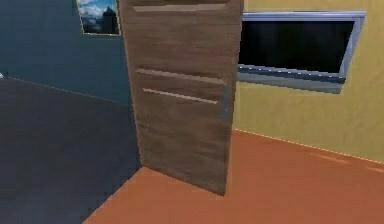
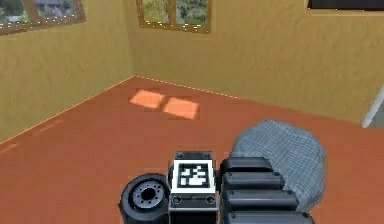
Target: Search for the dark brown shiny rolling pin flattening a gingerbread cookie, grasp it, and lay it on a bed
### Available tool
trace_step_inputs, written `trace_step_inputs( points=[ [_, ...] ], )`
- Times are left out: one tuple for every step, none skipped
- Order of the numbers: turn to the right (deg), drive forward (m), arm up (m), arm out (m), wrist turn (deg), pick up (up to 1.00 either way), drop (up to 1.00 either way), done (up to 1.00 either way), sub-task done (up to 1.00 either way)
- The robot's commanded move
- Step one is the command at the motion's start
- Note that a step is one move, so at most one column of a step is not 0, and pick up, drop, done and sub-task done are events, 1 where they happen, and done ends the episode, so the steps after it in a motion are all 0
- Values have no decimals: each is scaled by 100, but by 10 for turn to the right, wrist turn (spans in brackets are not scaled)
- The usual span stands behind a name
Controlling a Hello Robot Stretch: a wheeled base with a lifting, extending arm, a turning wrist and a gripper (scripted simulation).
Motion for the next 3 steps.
trace_step_inputs(
  points=[
    [90, 0, 0, 0, 0, 0, 0, 0, 0],
    [0, 25, 0, 0, 0, 0, 0, 0, 0],
    [-330, 0, 0, 0, 0, 0, 0, 0, 0]
  ],
)
